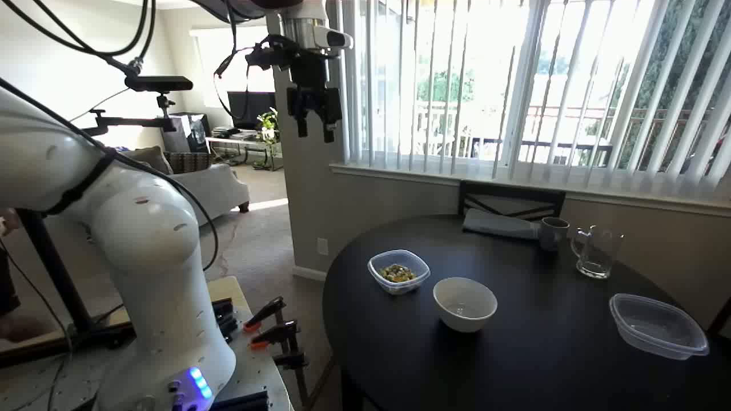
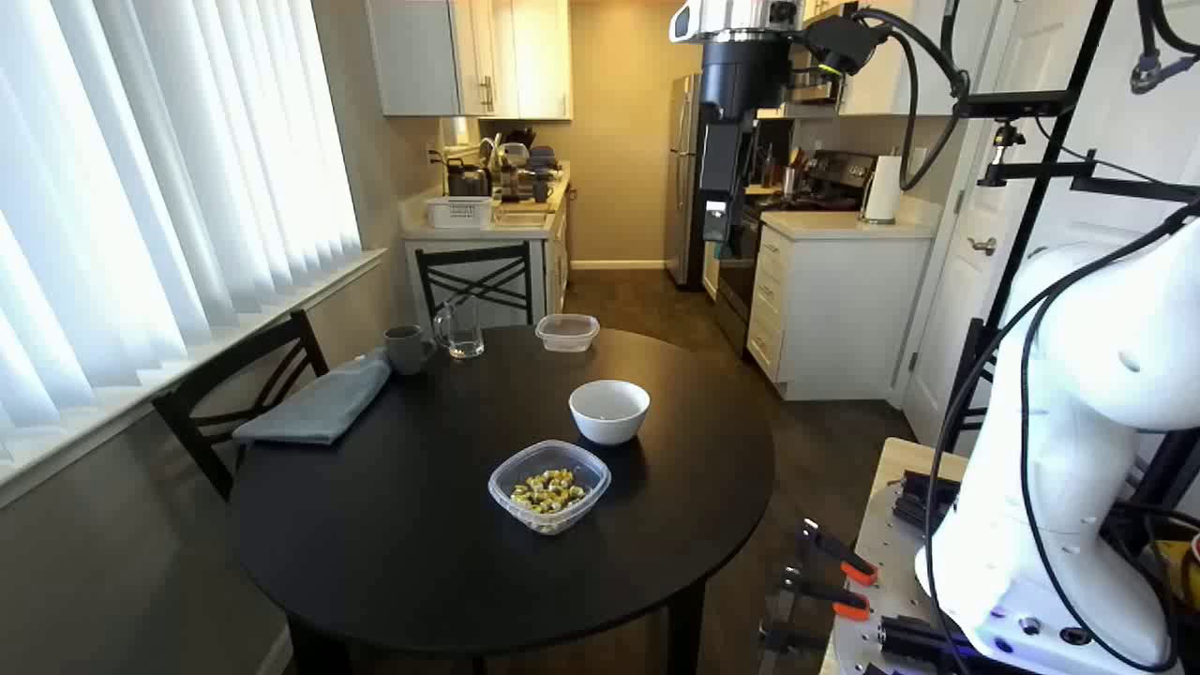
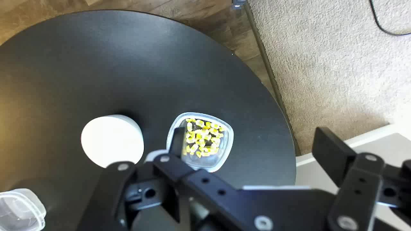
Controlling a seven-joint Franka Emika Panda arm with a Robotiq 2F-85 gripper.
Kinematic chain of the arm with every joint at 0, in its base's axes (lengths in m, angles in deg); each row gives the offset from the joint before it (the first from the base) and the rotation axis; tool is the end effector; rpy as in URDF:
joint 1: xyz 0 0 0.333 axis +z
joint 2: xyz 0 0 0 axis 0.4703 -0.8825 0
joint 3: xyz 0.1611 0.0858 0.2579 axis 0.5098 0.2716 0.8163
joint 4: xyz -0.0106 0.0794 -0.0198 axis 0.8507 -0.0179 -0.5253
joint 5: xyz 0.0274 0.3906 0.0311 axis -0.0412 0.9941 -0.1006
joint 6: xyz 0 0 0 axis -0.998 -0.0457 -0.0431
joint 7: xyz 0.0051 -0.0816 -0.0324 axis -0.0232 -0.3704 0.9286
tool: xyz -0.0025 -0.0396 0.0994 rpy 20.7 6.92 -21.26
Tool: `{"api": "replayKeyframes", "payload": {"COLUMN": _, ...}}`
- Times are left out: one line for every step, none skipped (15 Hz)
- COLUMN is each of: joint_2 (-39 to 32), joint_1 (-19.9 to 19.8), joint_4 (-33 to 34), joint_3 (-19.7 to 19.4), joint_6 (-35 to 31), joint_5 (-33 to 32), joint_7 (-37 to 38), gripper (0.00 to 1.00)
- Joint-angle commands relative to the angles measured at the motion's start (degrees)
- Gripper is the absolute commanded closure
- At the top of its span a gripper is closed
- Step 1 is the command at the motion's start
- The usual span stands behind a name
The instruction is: Pour the sweets from he left bowl to the right bowl
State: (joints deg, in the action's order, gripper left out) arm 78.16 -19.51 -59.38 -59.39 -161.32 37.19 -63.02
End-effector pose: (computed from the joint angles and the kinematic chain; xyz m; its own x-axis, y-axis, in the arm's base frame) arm 0.3157 0.0935 0.5507 0.9802 0.1959 0.0304 0.1953 -0.9805 0.0218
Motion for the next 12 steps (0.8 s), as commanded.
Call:
{"api": "replayKeyframes", "payload": {"joint_2": 0.0, "joint_1": -0.5, "joint_4": 0.2, "joint_3": 0.3, "joint_6": 0.2, "joint_5": 0.2, "joint_7": -0.2, "gripper": 0.00}}
{"api": "replayKeyframes", "payload": {"joint_2": 0.0, "joint_1": -0.5, "joint_4": 0.2, "joint_3": 0.3, "joint_6": 0.2, "joint_5": 0.2, "joint_7": -0.2, "gripper": 0.00}}
{"api": "replayKeyframes", "payload": {"joint_2": 0.0, "joint_1": -0.5, "joint_4": 0.2, "joint_3": 0.3, "joint_6": 0.2, "joint_5": 0.2, "joint_7": -0.2, "gripper": 0.00}}
{"api": "replayKeyframes", "payload": {"joint_2": 0.0, "joint_1": -0.5, "joint_4": 0.2, "joint_3": 0.3, "joint_6": 0.2, "joint_5": 0.2, "joint_7": -0.2, "gripper": 0.00}}
{"api": "replayKeyframes", "payload": {"joint_2": 0.0, "joint_1": -0.5, "joint_4": 0.2, "joint_3": 0.3, "joint_6": 0.2, "joint_5": 0.2, "joint_7": -0.2, "gripper": 0.00}}
{"api": "replayKeyframes", "payload": {"joint_2": 0.0, "joint_1": -0.5, "joint_4": 0.2, "joint_3": 0.3, "joint_6": 0.2, "joint_5": 0.2, "joint_7": -0.2, "gripper": 0.00}}
{"api": "replayKeyframes", "payload": {"joint_2": -2.5, "joint_1": -0.9, "joint_4": 1.5, "joint_3": 0.5, "joint_6": -0.5, "joint_5": -0.4, "joint_7": -0.1, "gripper": 0.00}}
{"api": "replayKeyframes", "payload": {"joint_2": -7.7, "joint_1": -2.1, "joint_4": 3.8, "joint_3": 1.1, "joint_6": -4.5, "joint_5": -1.1, "joint_7": 1.3, "gripper": 0.00}}
{"api": "replayKeyframes", "payload": {"joint_2": -10.3, "joint_1": -2.0, "joint_4": 4.7, "joint_3": 1.1, "joint_6": -7.0, "joint_5": -0.8, "joint_7": 1.3, "gripper": 0.00}}
{"api": "replayKeyframes", "payload": {"joint_2": -13.9, "joint_1": -2.2, "joint_4": 5.9, "joint_3": 1.6, "joint_6": -11.5, "joint_5": -0.6, "joint_7": 3.2, "gripper": 0.00}}
{"api": "replayKeyframes", "payload": {"joint_2": -16.6, "joint_1": -3.3, "joint_4": 7.0, "joint_3": 2.6, "joint_6": -13.9, "joint_5": -1.2, "joint_7": 4.5, "gripper": 0.00}}
{"api": "replayKeyframes", "payload": {"joint_2": -19.9, "joint_1": -3.8, "joint_4": 8.5, "joint_3": 2.8, "joint_6": -16.5, "joint_5": -1.7, "joint_7": 6.1, "gripper": 0.00}}
